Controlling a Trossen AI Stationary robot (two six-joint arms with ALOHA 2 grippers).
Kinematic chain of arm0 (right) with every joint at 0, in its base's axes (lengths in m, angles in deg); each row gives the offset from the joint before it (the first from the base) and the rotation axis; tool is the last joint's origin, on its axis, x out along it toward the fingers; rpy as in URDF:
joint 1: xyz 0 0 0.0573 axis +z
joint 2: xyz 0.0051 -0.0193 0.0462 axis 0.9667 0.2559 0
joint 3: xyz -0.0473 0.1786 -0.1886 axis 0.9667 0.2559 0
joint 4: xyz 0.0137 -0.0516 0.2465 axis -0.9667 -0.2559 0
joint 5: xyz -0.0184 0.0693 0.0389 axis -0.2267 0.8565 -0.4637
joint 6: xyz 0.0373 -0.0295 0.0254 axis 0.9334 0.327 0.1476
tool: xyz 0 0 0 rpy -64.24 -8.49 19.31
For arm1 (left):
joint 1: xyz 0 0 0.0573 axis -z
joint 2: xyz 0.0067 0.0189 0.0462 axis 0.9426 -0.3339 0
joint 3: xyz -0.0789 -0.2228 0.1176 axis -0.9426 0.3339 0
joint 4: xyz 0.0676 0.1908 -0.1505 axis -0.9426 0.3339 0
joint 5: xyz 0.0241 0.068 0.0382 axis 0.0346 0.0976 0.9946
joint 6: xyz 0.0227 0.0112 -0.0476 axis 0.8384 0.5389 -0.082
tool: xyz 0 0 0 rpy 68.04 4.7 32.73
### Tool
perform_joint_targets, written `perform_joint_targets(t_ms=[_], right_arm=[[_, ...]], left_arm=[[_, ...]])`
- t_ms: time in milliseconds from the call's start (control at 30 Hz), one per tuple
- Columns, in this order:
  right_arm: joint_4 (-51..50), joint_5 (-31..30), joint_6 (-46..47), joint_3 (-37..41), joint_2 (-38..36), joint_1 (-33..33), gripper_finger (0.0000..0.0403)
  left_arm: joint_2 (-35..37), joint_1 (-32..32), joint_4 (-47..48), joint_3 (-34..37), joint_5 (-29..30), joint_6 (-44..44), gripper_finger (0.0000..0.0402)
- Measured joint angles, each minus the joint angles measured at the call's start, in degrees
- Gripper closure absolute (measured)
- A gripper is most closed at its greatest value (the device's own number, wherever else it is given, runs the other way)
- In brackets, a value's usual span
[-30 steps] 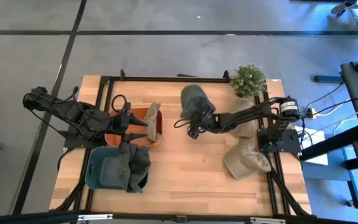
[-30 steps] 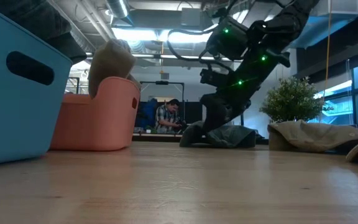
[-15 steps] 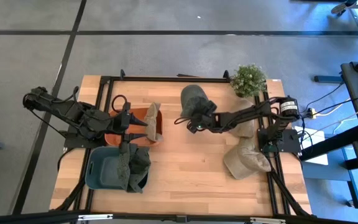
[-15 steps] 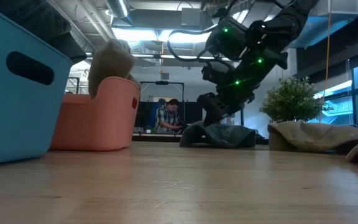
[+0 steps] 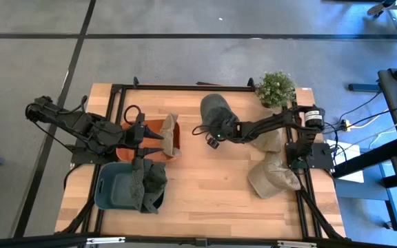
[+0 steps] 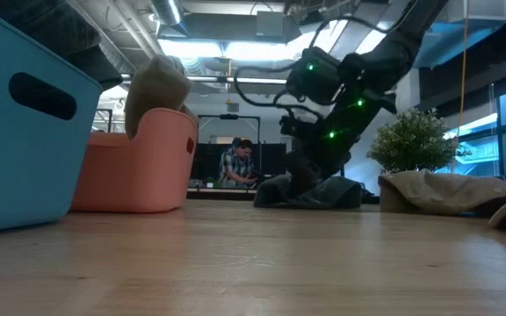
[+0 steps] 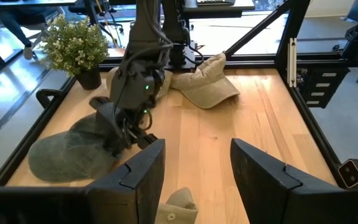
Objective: Pick & Place hat
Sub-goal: Put the gray cap into the blue bin
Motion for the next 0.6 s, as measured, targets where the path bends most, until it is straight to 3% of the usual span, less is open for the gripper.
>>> perform_joint_targets(t_ms=[400,600], right_arm=[[3.9,26.9,11.6,-0.5,4.5,-4.3,0.0275],[4.6,29.1,9.2,-0.3,4.4,-1.7,0.0275]], left_arm=[[0.0,0.0,0.0,0.0,0.0,0.0,0.0224],[0.0,0.0,0.0,0.0,0.0,0.0,0.0224]])
